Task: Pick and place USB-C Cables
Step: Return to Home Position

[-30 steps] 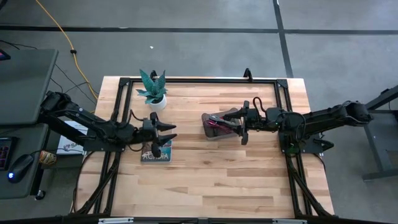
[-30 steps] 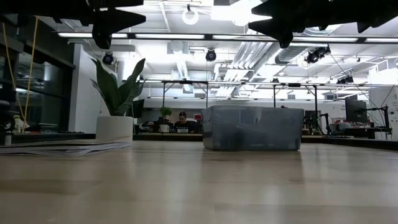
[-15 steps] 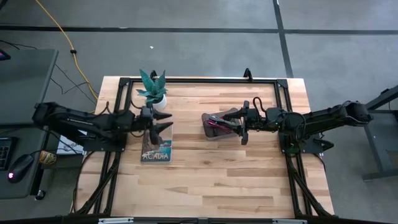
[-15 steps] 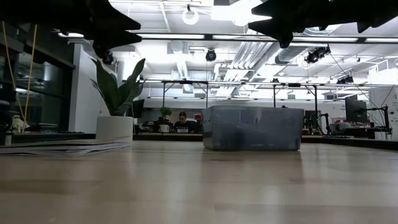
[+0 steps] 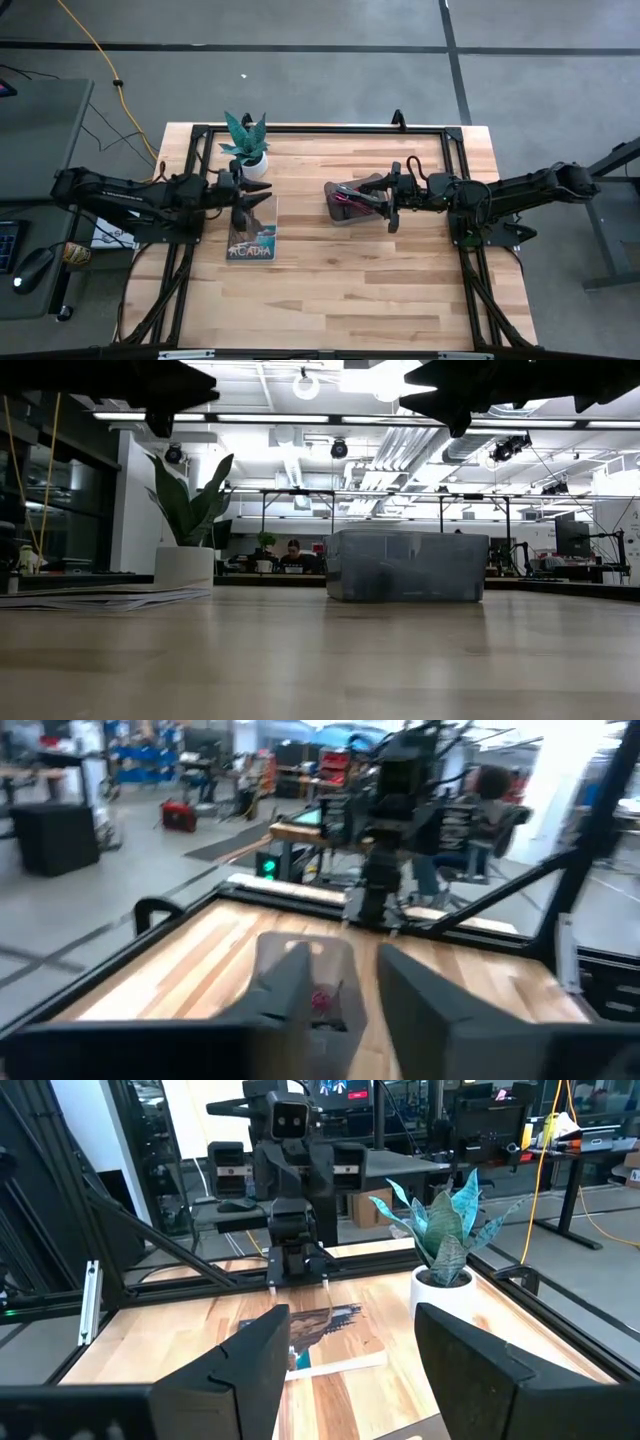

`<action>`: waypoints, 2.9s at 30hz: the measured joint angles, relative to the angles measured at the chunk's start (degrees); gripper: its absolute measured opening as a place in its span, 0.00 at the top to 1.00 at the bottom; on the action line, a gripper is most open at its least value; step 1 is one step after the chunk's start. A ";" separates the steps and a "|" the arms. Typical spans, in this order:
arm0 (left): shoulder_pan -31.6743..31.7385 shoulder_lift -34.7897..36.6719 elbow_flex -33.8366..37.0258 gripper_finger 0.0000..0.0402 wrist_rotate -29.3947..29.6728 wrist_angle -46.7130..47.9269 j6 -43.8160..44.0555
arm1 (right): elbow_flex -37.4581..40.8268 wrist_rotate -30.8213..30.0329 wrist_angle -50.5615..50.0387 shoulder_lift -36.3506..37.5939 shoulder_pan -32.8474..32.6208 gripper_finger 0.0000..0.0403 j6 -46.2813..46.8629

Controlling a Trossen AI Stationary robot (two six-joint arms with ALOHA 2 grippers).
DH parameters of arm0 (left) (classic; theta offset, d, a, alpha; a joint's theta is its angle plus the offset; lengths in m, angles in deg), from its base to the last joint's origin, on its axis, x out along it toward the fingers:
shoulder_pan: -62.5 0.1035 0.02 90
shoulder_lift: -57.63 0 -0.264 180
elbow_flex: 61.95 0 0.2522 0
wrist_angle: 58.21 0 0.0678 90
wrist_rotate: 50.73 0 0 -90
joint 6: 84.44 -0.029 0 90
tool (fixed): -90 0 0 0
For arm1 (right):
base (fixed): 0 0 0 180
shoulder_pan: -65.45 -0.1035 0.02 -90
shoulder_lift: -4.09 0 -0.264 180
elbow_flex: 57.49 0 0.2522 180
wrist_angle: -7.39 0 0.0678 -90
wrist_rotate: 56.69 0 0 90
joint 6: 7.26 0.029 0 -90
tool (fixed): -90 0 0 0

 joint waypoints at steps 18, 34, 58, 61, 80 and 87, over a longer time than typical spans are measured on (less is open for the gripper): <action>2.40 14.95 3.14 1.00 -5.21 14.22 -5.27 | 0.00 0.00 -0.44 -0.02 0.00 0.48 0.00; 9.99 28.76 18.84 1.00 -11.36 9.19 0.71 | 0.00 -0.01 -0.50 -0.02 0.01 0.48 0.00; 6.05 29.11 18.84 1.00 -4.37 15.82 3.19 | -0.04 0.00 -4.41 -0.02 0.00 0.48 3.04; 5.65 29.11 18.84 1.00 -4.41 15.82 3.12 | -0.04 0.00 -4.38 -0.02 0.00 0.48 3.39; 5.61 29.08 18.84 1.00 -4.52 15.41 2.68 | -0.04 -0.63 -4.31 -0.02 0.00 0.48 4.52; 5.61 29.06 18.82 1.00 -4.59 15.38 2.69 | -0.04 -0.66 -6.53 3.39 0.00 0.56 4.72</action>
